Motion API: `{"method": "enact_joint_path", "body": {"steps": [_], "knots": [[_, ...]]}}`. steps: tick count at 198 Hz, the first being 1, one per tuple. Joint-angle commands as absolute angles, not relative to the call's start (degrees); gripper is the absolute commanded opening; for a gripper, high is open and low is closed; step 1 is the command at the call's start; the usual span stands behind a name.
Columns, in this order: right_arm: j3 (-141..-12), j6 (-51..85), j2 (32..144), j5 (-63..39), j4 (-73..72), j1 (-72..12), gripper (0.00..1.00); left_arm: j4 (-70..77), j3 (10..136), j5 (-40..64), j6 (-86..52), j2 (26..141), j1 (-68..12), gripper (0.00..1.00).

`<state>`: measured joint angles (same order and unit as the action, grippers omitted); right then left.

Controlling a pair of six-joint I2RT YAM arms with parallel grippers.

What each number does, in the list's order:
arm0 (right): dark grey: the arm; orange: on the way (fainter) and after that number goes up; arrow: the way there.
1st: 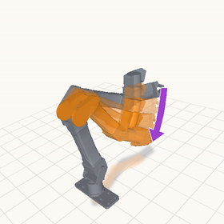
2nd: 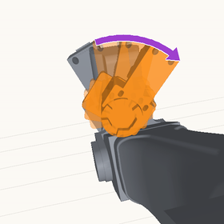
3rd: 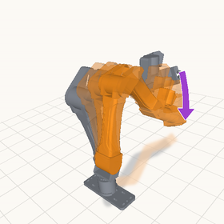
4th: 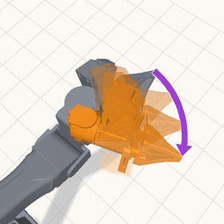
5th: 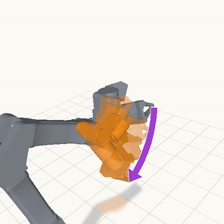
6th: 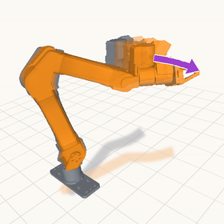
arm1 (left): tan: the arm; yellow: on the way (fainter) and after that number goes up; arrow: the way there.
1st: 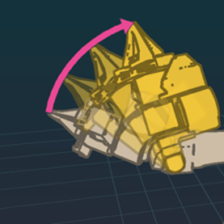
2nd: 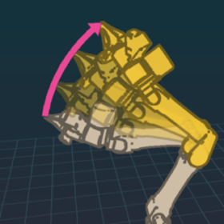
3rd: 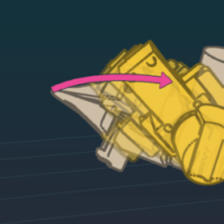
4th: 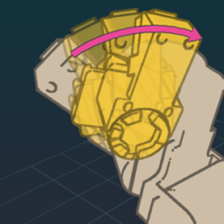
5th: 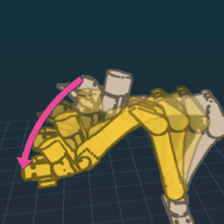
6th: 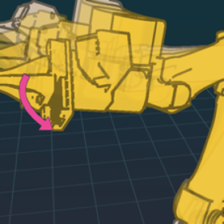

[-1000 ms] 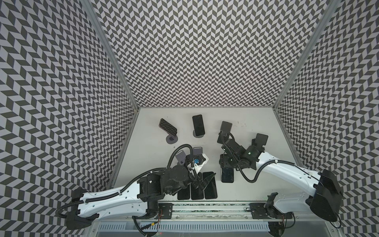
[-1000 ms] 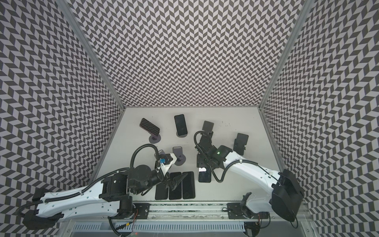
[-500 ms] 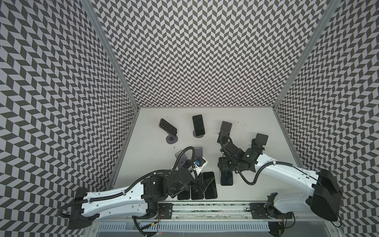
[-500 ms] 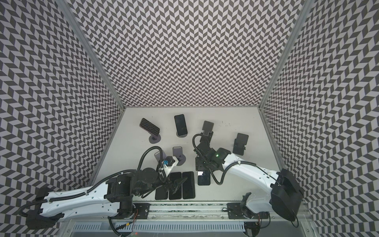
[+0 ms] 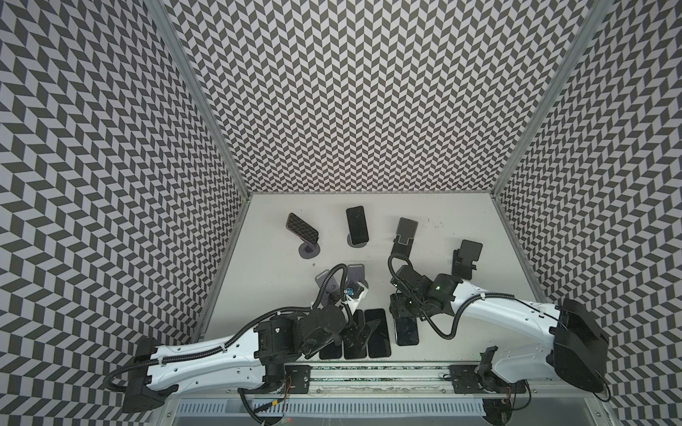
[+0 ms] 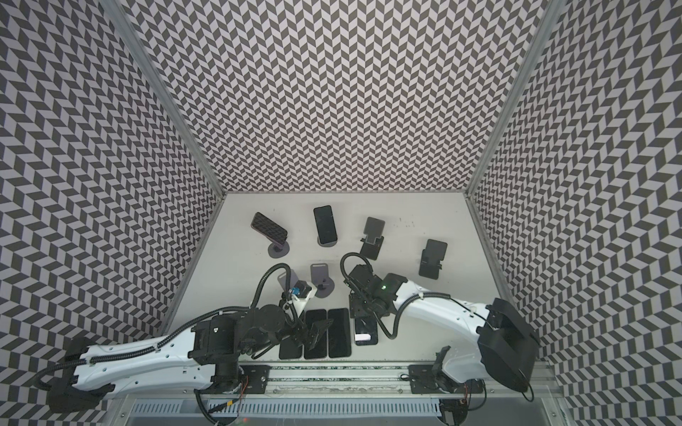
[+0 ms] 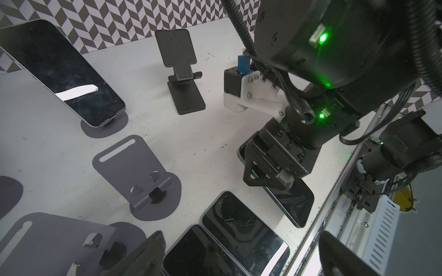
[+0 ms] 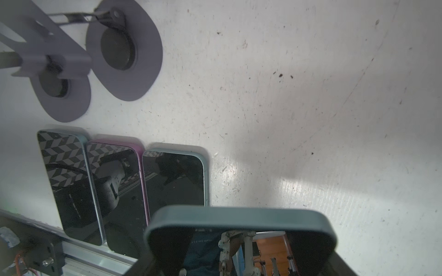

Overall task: Remove the phone from the phone stand
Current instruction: Place the phone at the bottom-center of the table.

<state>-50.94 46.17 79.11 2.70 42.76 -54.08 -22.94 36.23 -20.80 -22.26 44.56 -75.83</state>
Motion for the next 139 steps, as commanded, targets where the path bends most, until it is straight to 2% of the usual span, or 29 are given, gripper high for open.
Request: {"method": "enact_joint_path", "body": {"steps": [1, 139], "knots": [[-50.6, 48.3, 79.6, 2.1, 39.0, -54.9, 0.42, -25.5, 37.1, -22.1, -24.3, 43.7, -75.8, 1.0], [-49.9, 49.3, 85.2, 1.9, 38.0, -55.5, 0.43, -28.7, 37.9, -22.5, -24.6, 41.3, -75.8, 1.0]]}}
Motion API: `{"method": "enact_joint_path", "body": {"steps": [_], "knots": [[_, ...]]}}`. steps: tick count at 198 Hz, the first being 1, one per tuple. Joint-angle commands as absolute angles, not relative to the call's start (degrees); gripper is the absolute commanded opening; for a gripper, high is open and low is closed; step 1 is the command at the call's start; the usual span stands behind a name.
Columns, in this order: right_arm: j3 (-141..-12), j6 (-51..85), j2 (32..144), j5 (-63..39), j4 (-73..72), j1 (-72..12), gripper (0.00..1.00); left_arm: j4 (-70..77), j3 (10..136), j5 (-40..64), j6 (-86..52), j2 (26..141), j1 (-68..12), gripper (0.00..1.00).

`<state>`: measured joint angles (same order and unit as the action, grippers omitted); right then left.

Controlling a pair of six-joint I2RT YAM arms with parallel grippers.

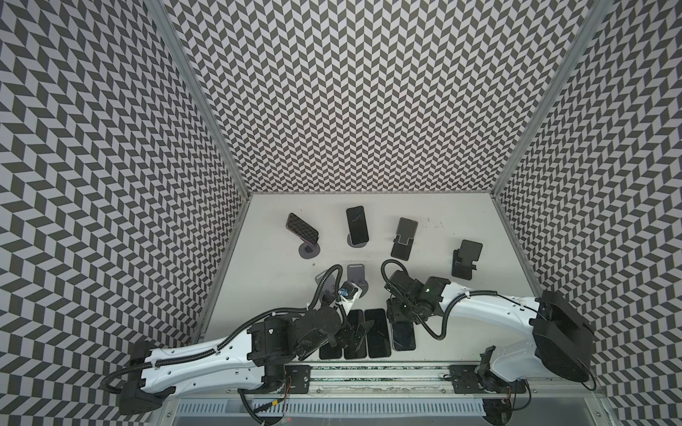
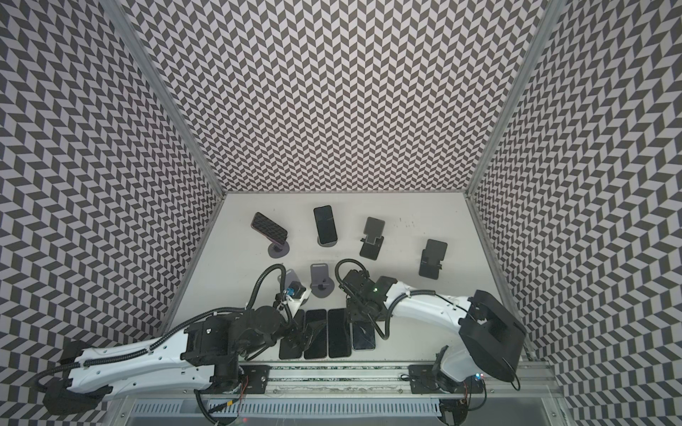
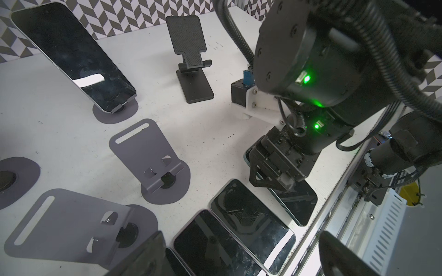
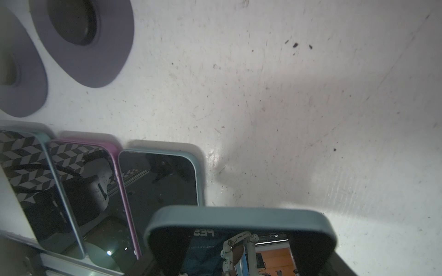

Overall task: Remove the phone from the phone stand
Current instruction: Place the phone at the bottom-center of the table.

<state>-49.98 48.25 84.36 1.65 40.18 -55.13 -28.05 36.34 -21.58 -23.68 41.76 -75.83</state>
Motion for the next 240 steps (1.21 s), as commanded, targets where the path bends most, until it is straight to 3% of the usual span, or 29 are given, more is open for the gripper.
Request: {"method": "enact_joint_path", "body": {"steps": [1, 240], "knots": [[-49.9, 49.3, 85.3, 1.9, 37.9, -55.5, 0.43, -28.7, 37.8, -22.5, -24.6, 41.4, -75.8, 1.0], [-47.8, 48.4, 87.9, -1.1, 37.5, -55.5, 0.5, -25.7, 36.6, -22.9, -22.8, 43.0, -75.7, 1.0]]}}
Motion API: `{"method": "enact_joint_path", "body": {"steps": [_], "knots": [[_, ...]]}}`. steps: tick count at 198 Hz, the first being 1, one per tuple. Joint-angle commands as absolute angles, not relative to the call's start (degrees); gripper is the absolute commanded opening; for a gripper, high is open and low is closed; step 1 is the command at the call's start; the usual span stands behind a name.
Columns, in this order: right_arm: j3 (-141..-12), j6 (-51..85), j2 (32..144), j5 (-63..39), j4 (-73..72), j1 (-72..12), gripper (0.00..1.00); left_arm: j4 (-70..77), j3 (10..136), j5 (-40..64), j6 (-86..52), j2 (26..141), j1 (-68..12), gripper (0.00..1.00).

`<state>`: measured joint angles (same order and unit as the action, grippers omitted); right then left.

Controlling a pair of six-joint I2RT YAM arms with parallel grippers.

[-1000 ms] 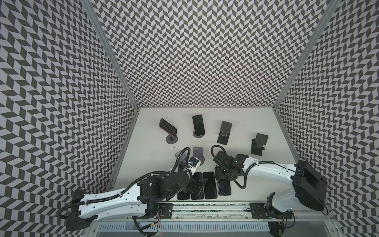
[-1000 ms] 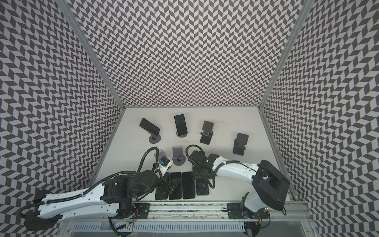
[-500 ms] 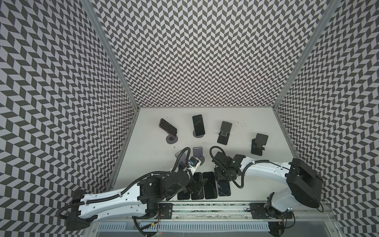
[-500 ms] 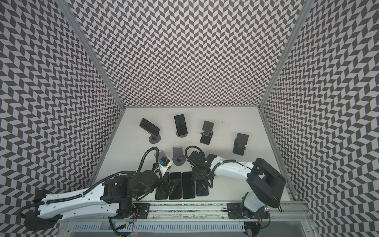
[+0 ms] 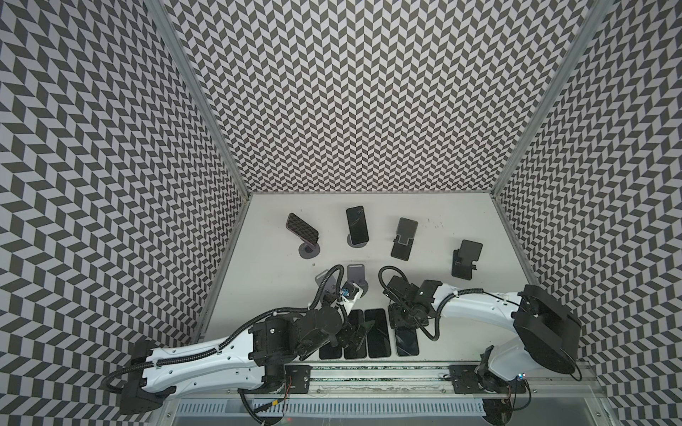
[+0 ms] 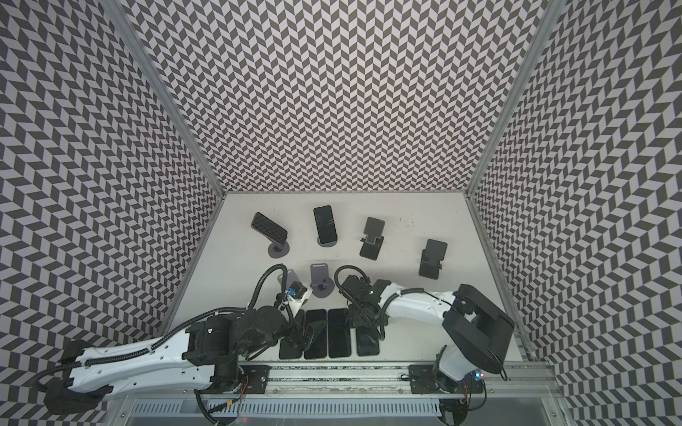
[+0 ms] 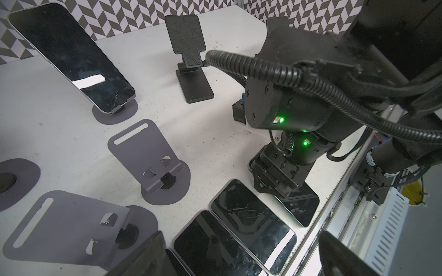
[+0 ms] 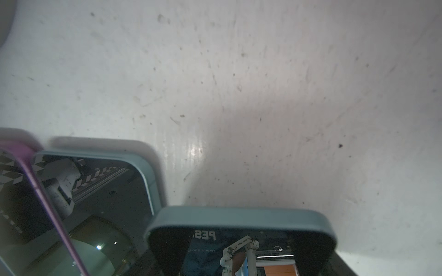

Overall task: Remove the phone from the phone stand
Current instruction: Place the phone at the bottom-center of the table.

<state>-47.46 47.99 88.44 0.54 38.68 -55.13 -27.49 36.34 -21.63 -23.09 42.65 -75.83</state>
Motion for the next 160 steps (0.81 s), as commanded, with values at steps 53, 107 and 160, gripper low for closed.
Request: {"method": "enact_joint_path", "body": {"steps": [53, 107, 160], "knots": [[-48.8, 47.4, 88.8, -0.3, 39.1, -55.4, 0.69, -24.4, 36.6, -23.2, -22.8, 44.6, -75.6, 1.0], [-49.8, 46.3, 88.4, 0.3, 40.8, -55.1, 0.8, -22.3, 36.8, -23.2, -21.1, 46.5, -75.4, 1.0], [-52.6, 44.0, 87.2, 1.6, 43.7, -54.3, 0.86, -20.6, 38.0, -23.9, -19.7, 48.9, -74.9, 1.0]]}}
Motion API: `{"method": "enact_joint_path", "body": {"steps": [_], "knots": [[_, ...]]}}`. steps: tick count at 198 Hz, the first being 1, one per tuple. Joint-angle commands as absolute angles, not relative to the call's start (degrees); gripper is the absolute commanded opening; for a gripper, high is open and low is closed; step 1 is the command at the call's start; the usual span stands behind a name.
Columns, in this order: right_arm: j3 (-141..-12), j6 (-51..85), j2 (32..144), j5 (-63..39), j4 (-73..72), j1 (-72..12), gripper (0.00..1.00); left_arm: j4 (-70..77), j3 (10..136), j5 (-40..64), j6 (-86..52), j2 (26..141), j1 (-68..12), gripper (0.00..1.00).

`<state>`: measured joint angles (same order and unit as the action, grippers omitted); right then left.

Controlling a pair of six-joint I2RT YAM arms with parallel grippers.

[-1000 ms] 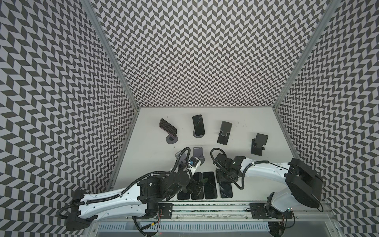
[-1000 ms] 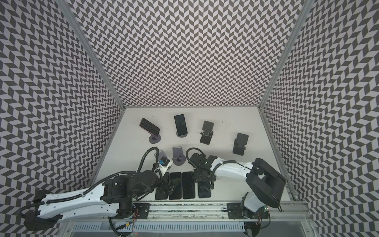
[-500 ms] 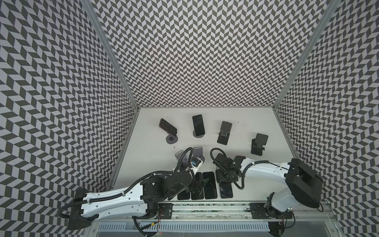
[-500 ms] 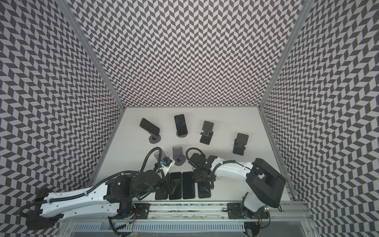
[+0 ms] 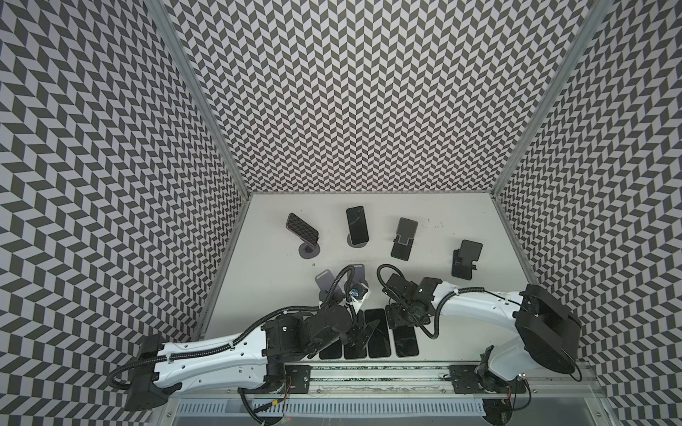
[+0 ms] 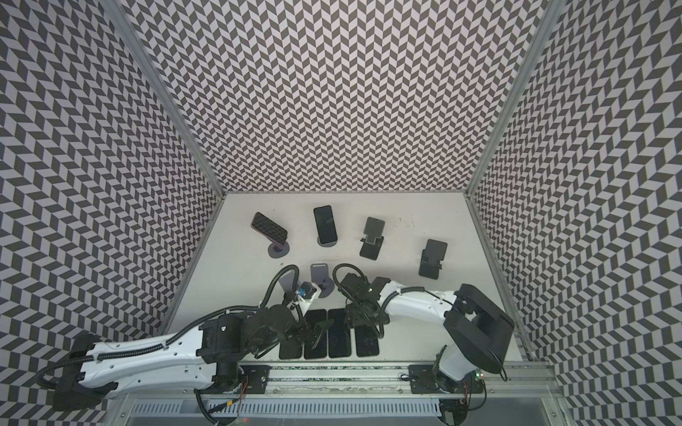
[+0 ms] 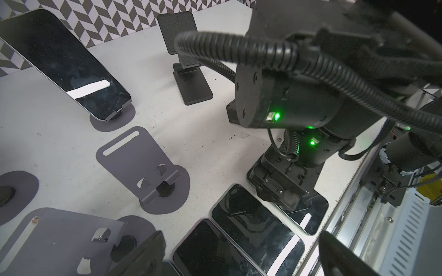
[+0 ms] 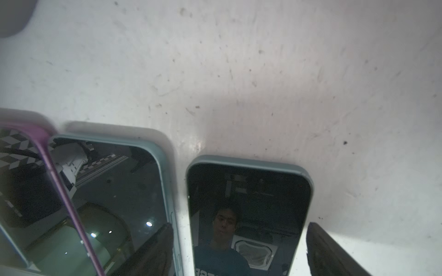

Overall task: Remove the phone from the phone stand
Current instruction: Place the phone at the bottom-center of the table, then rotate the phone stand with the phone at the top-left of the table.

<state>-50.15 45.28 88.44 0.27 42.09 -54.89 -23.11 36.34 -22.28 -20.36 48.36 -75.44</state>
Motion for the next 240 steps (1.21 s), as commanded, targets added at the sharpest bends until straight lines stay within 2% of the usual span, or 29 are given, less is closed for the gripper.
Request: {"method": "enact_joint_path", "body": {"steps": [1, 84, 147, 194, 240], "knots": [[-52.7, 44.0, 87.2, 1.6, 43.8, -54.3, 0.86, -20.5, 38.1, -23.9, -19.7, 49.0, -74.9, 1.0], [-59.0, 37.5, 83.9, 4.8, 49.1, -52.2, 0.86, -19.4, 40.5, -27.6, -21.1, 52.3, -74.0, 1.0], [-62.5, 31.9, 82.5, 6.2, 49.2, -50.5, 0.81, -21.2, 44.0, -33.9, -24.0, 54.2, -72.2, 0.99], [-66.5, 27.1, 81.5, 4.0, 48.2, -47.6, 0.75, -20.5, 46.6, -34.7, -23.5, 52.6, -63.1, 0.96], [-72.1, 23.9, 82.6, 3.7, 44.0, -45.5, 0.72, -20.2, 49.0, -29.7, -21.1, 50.6, -50.6, 0.91]]}}
